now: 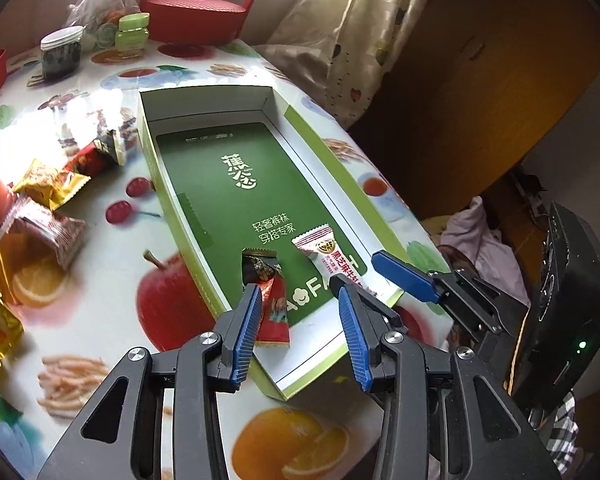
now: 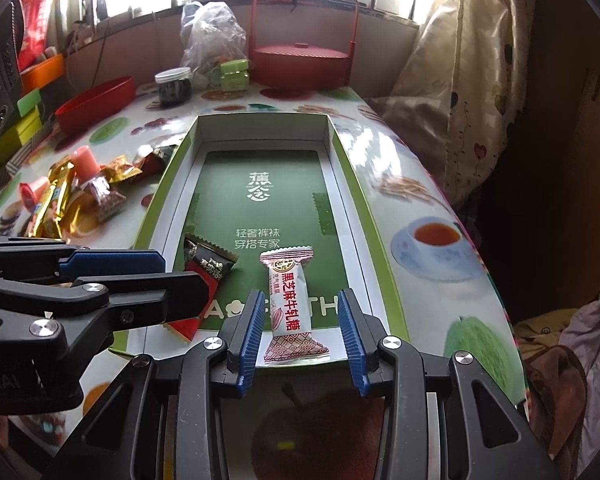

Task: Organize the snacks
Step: 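Withdraw both tools from the box back toward the snack pile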

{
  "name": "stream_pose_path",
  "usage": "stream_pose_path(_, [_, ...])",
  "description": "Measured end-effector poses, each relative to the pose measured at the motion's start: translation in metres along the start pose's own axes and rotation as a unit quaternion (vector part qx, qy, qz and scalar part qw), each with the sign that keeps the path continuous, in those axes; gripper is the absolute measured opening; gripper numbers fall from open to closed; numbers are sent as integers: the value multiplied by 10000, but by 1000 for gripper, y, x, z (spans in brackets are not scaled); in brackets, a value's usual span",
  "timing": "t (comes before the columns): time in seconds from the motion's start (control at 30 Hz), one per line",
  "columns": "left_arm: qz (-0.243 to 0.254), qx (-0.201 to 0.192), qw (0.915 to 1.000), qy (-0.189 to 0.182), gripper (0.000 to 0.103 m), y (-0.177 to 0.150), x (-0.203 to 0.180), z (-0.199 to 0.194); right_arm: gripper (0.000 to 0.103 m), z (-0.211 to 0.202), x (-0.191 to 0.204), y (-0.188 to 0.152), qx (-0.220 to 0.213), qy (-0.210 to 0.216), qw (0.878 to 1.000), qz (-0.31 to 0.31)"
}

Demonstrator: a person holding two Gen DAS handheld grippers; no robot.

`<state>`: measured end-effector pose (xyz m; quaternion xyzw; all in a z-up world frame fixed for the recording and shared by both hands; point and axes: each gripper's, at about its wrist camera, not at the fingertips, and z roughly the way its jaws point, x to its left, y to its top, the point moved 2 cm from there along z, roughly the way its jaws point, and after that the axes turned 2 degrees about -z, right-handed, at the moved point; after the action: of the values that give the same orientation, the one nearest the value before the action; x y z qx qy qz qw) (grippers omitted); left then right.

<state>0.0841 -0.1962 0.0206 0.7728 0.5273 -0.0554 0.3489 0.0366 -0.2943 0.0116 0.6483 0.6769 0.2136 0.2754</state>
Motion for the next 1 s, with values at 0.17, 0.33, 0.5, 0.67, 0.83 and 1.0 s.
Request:
stream_pose_path(0.17, [63,-45,10000,20,42,-5,-4,-6,37,-8,-2,-8,10,-52,10000,17])
stream_pose_path(0.33, [200,-453,9987,106,43,-9,-9,-34,37,-17,-2,-5,-139,-77,9998,99])
stream_pose_path(0.5, [124,-844,9956,400,49,-14,1,-64,38,-33,7,4,-464,11,9988,161])
stream_pose_path(0.67, [-5,-1082,9890,1004,49,-22,19,-86,40,-42,28,11,-699,211,9972,133])
stream_pose_path(0.83, [-285,-1167,9847,1262,50,-28,43,-99,40,-41,49,16,-763,468,9960,70])
stream_pose_path(1.0, [-467,-1248,9784,1582,50,-35,64,-109,43,-40,68,22,-840,667,9942,4])
